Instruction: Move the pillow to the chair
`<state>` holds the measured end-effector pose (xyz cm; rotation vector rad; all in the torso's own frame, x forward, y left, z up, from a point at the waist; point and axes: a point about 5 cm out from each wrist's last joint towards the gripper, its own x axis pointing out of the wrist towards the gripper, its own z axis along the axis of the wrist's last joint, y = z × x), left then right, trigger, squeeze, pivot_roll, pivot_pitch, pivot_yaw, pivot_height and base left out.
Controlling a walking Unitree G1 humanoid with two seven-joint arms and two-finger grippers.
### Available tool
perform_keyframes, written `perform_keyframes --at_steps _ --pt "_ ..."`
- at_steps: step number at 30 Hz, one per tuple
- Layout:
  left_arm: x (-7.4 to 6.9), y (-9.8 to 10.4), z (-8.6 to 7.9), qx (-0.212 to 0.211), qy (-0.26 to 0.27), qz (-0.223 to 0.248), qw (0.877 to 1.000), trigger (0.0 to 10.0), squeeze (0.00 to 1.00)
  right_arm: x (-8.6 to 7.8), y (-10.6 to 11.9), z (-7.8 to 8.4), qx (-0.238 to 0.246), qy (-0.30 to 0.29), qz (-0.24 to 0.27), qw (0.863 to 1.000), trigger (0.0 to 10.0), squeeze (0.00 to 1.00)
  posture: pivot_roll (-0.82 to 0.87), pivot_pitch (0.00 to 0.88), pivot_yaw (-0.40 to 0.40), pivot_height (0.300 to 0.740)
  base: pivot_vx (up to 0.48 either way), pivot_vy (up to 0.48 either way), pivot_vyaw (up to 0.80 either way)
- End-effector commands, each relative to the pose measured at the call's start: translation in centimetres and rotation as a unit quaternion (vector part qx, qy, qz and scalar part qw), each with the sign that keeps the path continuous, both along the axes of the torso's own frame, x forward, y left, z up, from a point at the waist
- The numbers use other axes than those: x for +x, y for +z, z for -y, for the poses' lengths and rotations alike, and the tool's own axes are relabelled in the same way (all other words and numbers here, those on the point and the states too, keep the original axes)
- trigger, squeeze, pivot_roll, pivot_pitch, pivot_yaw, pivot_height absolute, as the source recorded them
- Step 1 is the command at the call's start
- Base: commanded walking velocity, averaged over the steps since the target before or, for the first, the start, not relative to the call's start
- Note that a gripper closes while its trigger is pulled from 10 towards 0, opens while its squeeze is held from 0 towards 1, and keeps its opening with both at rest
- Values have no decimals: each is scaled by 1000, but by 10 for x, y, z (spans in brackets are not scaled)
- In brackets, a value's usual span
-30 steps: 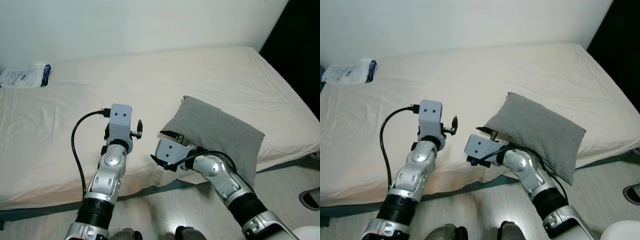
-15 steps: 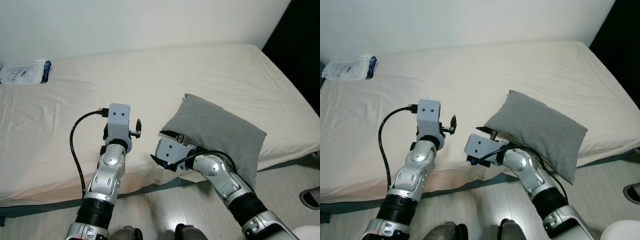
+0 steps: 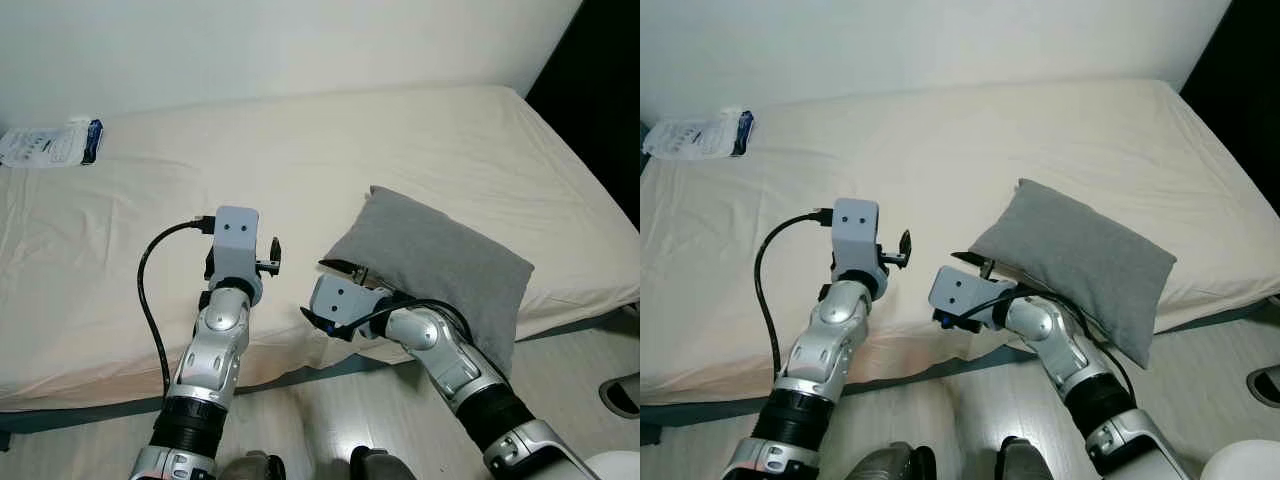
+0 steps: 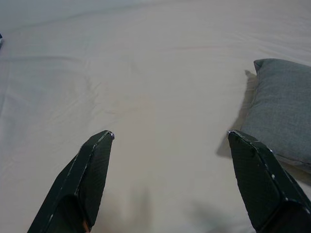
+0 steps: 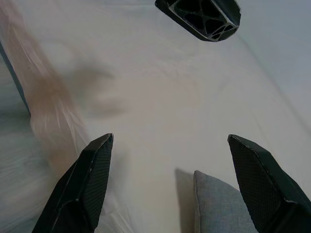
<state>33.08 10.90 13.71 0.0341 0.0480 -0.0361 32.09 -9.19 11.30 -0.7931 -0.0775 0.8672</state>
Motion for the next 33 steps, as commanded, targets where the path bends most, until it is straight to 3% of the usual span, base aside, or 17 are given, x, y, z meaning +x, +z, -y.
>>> perform_keyframes --at_steps 1,33 --pt "-2 -6 -3 -1 6 -12 1000 10000 0 -1 1 -1 6 1 -2 1000 10000 0 -23 253 30 740 0 0 0" --pt "-2 -5 -1 -3 3 -11 1000 10000 0 -1 1 -2 6 1 -3 1000 10000 0 -27 257 26 740 0 0 0"
